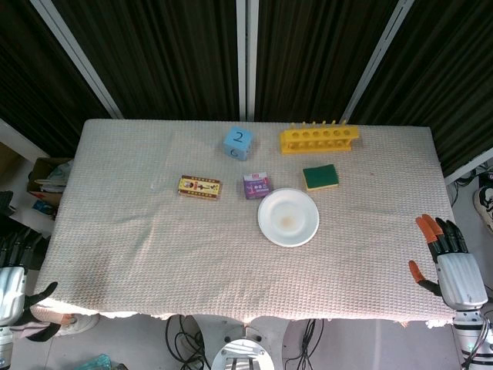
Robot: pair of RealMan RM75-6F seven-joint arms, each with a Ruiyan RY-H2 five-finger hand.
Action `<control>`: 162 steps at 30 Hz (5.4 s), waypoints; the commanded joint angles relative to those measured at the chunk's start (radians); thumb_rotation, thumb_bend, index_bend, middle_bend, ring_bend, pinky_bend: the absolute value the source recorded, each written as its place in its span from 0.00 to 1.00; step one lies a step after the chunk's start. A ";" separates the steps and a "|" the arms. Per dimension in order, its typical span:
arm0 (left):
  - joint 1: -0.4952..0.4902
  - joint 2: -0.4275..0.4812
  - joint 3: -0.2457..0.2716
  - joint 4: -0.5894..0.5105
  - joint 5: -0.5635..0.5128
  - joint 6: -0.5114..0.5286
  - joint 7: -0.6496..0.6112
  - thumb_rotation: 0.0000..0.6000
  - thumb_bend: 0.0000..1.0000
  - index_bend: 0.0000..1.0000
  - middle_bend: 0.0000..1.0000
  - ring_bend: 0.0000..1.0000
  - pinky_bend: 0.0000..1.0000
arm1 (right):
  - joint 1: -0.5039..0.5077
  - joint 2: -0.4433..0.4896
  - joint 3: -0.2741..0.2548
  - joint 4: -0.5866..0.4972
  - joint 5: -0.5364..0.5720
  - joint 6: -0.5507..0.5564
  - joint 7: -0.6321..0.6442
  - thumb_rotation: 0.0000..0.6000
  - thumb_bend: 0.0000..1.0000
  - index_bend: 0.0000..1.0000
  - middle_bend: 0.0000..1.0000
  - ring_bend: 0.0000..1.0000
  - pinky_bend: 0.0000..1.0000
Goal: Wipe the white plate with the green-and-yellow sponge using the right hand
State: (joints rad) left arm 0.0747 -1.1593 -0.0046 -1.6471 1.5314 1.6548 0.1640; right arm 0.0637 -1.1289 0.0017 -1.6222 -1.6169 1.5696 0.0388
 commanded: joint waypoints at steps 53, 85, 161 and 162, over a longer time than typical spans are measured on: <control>-0.004 0.016 0.000 -0.077 -0.092 -0.084 0.079 1.00 0.00 0.14 0.04 0.04 0.08 | 0.795 -0.573 0.199 0.863 0.398 -0.927 -0.207 1.00 0.29 0.20 0.16 0.00 0.00; -0.020 0.000 -0.003 -0.050 -0.079 -0.098 0.059 1.00 0.00 0.14 0.04 0.04 0.08 | 0.751 -0.284 0.066 0.466 0.145 -0.679 -0.391 1.00 0.32 0.55 0.33 0.09 0.09; 0.006 -0.019 0.006 -0.009 -0.056 -0.071 0.022 1.00 0.00 0.14 0.04 0.04 0.08 | 0.769 -0.538 -0.026 0.632 -0.103 -0.575 -0.725 1.00 0.35 0.67 0.45 0.22 0.08; 0.006 -0.020 0.006 -0.008 -0.057 -0.071 0.020 1.00 0.00 0.14 0.04 0.04 0.08 | 0.770 -0.534 -0.022 0.634 -0.099 -0.578 -0.730 1.00 0.35 0.67 0.45 0.22 0.08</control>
State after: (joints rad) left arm 0.0807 -1.1787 0.0019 -1.6556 1.4745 1.5840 0.1843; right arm 0.8327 -1.6673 -0.0249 -0.9919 -1.7200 0.9956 -0.6865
